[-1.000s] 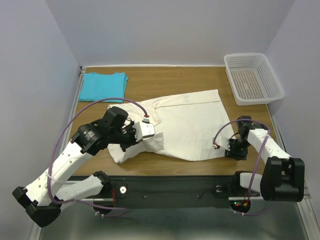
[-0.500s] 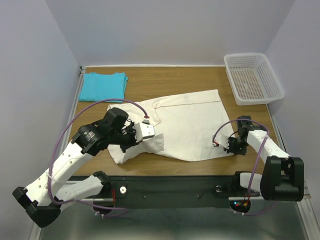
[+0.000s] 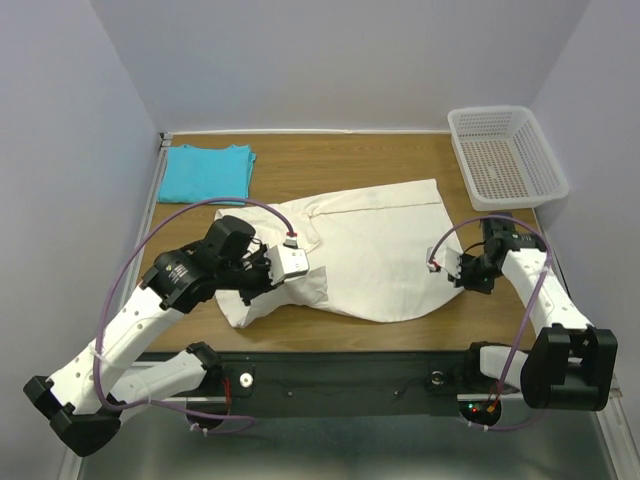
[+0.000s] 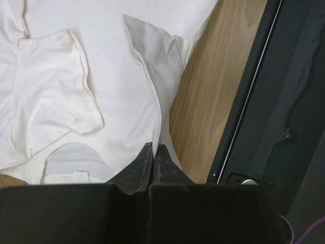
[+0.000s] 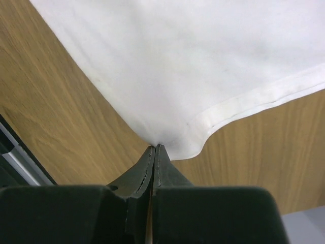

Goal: Fold and stack the t-shirts
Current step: Fold the tshirt

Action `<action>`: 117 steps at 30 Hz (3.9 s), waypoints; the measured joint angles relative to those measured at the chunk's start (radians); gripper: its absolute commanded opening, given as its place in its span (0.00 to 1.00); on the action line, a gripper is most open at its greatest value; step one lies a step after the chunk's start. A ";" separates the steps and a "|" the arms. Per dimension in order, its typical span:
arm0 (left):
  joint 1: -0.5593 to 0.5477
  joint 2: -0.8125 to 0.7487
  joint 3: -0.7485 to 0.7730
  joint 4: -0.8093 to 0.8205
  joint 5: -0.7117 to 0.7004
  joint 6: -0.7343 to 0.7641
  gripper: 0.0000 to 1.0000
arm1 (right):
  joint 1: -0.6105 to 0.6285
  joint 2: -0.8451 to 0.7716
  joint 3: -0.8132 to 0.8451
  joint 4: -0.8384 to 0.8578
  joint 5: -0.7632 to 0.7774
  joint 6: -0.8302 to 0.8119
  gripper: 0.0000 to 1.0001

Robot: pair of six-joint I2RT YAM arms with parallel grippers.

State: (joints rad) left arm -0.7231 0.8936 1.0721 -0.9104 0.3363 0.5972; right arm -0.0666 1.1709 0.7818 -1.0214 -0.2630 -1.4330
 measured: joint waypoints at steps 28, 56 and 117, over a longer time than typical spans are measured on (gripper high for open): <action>0.002 -0.002 -0.021 -0.008 -0.053 0.008 0.00 | -0.169 0.185 0.213 -0.002 -0.206 0.096 0.01; 0.039 -0.027 -0.056 0.055 -0.262 0.008 0.00 | -0.176 0.316 0.288 0.019 -0.277 0.129 0.01; 0.129 0.216 -0.079 0.373 -0.532 0.175 0.00 | -0.126 0.555 0.531 0.044 -0.325 0.211 0.00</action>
State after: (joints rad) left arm -0.5938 1.1091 0.9936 -0.5369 -0.1959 0.7719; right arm -0.1928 1.7264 1.3125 -0.9771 -0.5880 -1.2217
